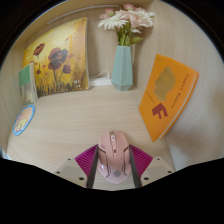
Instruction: Arrange mouse
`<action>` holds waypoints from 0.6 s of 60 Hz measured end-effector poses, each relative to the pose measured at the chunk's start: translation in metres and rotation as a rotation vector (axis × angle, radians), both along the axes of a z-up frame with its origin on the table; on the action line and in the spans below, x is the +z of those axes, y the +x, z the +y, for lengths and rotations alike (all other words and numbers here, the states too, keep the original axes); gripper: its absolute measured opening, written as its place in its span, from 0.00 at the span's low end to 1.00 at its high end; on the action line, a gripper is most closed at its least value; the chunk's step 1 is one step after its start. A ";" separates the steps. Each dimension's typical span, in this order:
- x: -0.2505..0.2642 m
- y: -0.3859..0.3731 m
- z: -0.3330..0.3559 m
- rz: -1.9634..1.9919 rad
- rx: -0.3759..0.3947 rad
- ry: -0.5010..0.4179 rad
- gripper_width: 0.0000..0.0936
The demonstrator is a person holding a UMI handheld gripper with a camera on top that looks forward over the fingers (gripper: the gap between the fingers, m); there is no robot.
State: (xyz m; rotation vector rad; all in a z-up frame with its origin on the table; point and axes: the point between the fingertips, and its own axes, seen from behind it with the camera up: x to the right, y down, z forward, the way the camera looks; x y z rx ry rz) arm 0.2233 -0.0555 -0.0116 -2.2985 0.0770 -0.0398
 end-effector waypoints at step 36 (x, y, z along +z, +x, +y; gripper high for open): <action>0.177 -0.094 0.060 -0.022 -0.130 0.113 0.37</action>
